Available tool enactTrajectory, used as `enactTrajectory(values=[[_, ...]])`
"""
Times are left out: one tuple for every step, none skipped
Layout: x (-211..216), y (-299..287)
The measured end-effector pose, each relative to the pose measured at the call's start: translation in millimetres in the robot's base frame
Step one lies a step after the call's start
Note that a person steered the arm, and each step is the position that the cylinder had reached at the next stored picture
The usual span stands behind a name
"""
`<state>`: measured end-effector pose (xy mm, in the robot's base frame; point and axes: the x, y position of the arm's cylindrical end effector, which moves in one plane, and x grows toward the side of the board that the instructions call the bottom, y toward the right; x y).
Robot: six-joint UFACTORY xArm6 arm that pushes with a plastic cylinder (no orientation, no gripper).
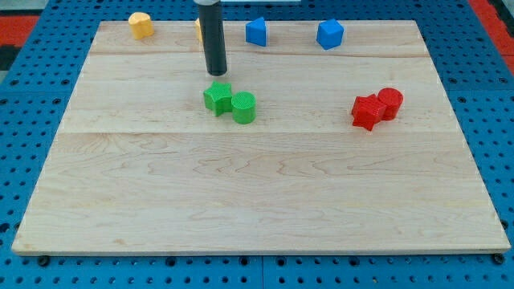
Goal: Push the yellow hexagon close to the yellow heart
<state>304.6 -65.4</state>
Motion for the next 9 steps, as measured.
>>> enactTrajectory(values=[[-34.9, 0.0], [-69.1, 5.8], [-93.8, 6.0], [-107.9, 12.7], [-95.4, -9.4], [-110.7, -16.6], [-112.8, -20.6], [-110.6, -12.2], [-110.6, -4.3]])
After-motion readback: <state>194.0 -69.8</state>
